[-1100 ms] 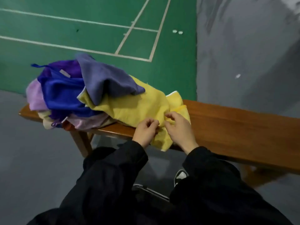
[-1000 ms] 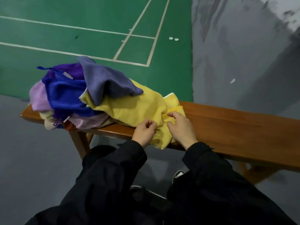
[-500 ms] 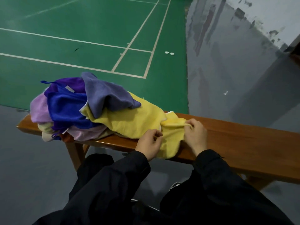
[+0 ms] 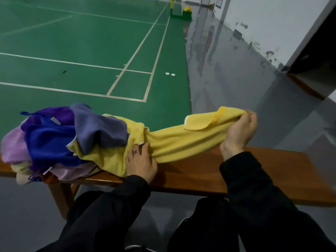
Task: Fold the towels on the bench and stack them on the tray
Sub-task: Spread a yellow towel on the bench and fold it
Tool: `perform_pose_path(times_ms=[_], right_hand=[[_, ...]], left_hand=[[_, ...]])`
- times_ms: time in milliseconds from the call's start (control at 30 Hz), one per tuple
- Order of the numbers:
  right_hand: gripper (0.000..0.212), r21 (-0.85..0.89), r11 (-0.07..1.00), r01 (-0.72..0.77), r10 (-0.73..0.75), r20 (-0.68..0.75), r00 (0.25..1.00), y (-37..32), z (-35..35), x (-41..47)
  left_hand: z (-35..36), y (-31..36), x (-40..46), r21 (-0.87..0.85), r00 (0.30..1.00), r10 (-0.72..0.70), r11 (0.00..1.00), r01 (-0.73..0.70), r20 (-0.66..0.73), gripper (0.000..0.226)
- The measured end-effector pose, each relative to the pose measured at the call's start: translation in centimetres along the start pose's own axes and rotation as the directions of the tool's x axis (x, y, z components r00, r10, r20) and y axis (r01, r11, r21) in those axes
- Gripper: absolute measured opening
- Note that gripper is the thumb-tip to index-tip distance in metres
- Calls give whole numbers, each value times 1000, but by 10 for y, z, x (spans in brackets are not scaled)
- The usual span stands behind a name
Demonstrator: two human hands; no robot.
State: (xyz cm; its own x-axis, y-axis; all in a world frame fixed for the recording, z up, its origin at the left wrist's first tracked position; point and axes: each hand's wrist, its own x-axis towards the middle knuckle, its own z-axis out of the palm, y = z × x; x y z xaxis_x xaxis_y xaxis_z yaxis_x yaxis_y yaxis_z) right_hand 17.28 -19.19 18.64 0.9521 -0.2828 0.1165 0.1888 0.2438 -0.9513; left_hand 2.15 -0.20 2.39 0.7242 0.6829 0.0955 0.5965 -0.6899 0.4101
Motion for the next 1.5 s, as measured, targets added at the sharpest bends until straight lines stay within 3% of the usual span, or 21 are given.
perform_pose_path(times_ms=[200,267,333,400,433,467,500,533,567,600,667,767,833,867,933,1000,1100,1167,1267,1367,1500], right_hand=[[21,81,995,64,-40,-272,962,-16,-20,43],[23,125,986,108,-68,-293,954,-21,-28,56],[25,81,990,116,-97,-204,974,-21,-31,59],[29,-139,987,80,-75,46,996,-2,-28,52],[32,-331,939,87,-10,227,974,12,-26,44],[30,-555,820,142,112,399,910,32,-25,39],[24,-735,633,242,286,513,809,53,-27,35],[17,-839,429,336,473,525,708,72,-31,26],[24,-870,233,434,592,481,646,86,-35,14],[37,-848,103,520,616,465,636,100,-40,4],[50,-776,59,628,524,560,642,116,-41,-22],[49,-582,125,803,535,721,439,135,-36,-54],[52,-544,107,832,556,726,403,145,-38,-65],[59,-552,85,829,554,718,421,149,-41,-68],[76,-557,13,830,555,695,458,154,-46,-68],[73,-577,-29,816,568,663,488,154,-50,-58],[46,-558,-142,818,565,633,530,140,-63,-31],[36,-582,-229,780,579,563,590,127,-84,-7],[27,-735,-310,604,514,405,756,107,-125,33],[14,-891,-212,402,329,322,887,83,-151,66],[7,-930,29,367,162,366,916,56,-141,85]], left_hand=[[-20,-29,11,139,992,-120,984,115,28,73],[-24,-40,15,142,990,-138,981,133,24,78],[-27,-47,19,131,990,-138,983,133,35,82],[-27,-49,19,131,994,-107,986,102,32,79],[-27,-48,18,145,995,-94,985,89,25,75],[-27,-45,17,161,996,-86,984,81,25,72],[-26,-42,14,169,996,-84,983,78,31,70],[-24,-40,12,167,995,-92,982,83,45,68],[-23,-37,9,142,993,-107,985,98,57,67],[-21,-34,7,101,991,-120,988,113,62,65],[-20,-27,4,38,992,-111,993,109,61,61],[-21,-15,-2,33,995,-79,996,77,60,65],[-20,-10,-8,42,1000,-18,999,19,-15,71],[-17,-8,-10,46,993,86,996,-82,-79,71],[-6,-7,-13,72,916,382,924,-376,-125,62],[0,-4,-11,165,866,499,851,-498,38,50],[2,-11,-2,246,929,254,915,-321,268,57],[7,-22,1,290,940,174,921,-261,295,62],[4,-32,3,366,959,103,909,-198,264,59],[1,-38,3,402,963,116,891,-209,245,54],[-4,-40,2,406,950,166,875,-265,263,50]])
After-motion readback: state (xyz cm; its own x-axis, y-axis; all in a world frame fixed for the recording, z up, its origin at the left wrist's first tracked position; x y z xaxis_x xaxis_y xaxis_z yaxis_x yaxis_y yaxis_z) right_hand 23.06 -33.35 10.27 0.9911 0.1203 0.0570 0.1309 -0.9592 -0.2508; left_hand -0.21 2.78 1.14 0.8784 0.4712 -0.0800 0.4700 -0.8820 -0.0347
